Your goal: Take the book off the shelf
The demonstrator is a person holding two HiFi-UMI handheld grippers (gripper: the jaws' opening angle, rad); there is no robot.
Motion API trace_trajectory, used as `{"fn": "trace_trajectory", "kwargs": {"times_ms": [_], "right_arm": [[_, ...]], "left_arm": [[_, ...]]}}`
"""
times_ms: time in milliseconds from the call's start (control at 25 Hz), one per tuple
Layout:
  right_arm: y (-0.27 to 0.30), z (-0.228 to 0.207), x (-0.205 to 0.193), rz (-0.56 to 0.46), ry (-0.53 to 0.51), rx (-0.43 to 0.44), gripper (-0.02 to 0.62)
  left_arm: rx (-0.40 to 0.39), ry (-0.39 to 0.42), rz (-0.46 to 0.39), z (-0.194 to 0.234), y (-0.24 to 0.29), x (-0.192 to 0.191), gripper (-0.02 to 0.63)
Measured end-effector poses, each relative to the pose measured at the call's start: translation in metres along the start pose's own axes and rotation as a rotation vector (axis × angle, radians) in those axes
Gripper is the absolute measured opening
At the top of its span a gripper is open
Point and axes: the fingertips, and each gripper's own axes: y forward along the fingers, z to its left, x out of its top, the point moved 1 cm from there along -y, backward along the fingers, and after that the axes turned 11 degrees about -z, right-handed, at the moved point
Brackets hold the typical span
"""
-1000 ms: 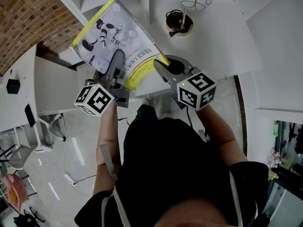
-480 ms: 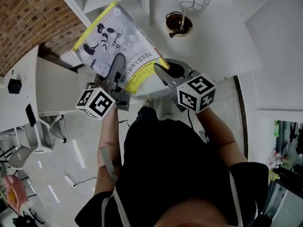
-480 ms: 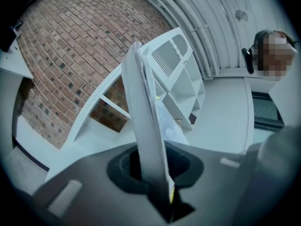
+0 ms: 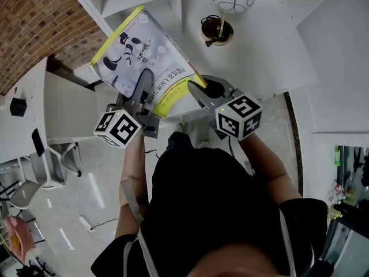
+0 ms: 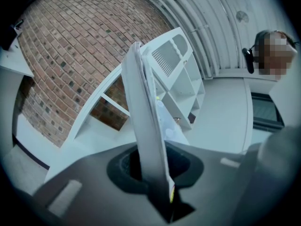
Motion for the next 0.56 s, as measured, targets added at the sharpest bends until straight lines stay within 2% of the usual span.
{"fn": "trace_trajectory", "kwargs": {"times_ms": [560], "right_arm": [[-0.006, -0.0027, 0.0056, -0.006, -0.013, -0.01, 0.071]], "left_arm": [[-0.021, -0.005, -0.003, -0.0061, 0.0047, -0.0009, 0.081]]}}
